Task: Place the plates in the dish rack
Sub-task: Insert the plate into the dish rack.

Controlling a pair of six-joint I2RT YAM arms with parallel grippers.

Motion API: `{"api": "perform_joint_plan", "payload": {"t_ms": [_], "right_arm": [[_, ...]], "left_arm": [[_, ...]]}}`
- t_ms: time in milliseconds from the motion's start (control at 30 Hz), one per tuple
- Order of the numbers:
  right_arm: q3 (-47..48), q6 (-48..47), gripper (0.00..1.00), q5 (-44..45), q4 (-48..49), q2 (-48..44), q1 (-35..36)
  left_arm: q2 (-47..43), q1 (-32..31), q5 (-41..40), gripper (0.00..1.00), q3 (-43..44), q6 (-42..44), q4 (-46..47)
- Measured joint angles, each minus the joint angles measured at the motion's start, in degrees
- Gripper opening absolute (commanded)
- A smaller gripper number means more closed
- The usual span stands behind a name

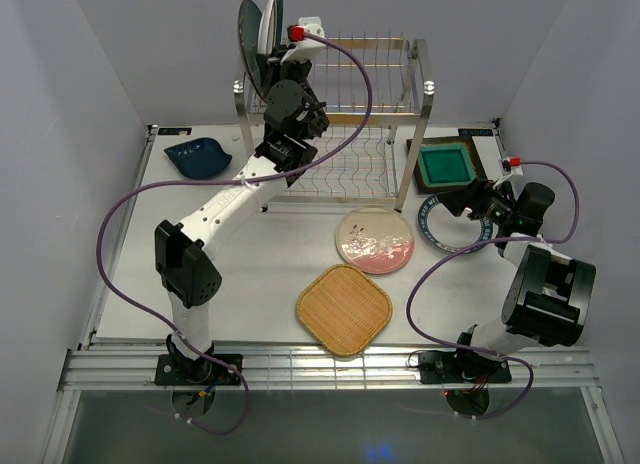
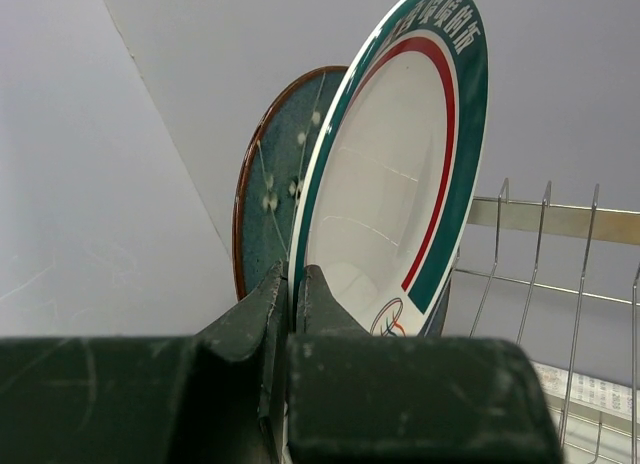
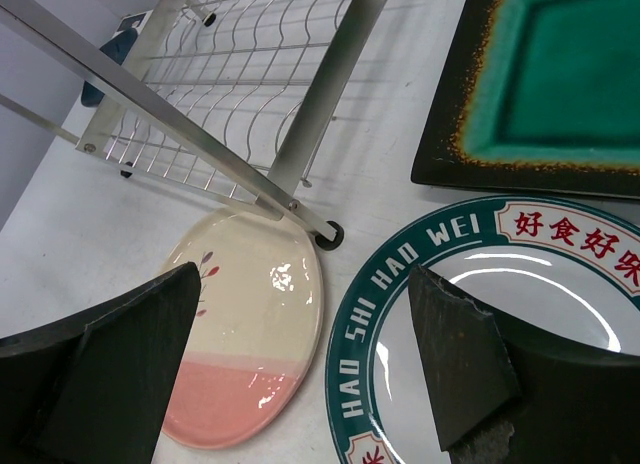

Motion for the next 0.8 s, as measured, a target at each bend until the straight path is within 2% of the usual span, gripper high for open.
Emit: {"api": "perform_joint_plan", "payload": {"t_ms": [800], "right_arm": [[0.31,0.85,0.9,-0.68,0.07,0.42,-0.33]], "left_arm": [[3.89,0.79,-0.26,0.0,2.73,-4.17,-4.15]]}}
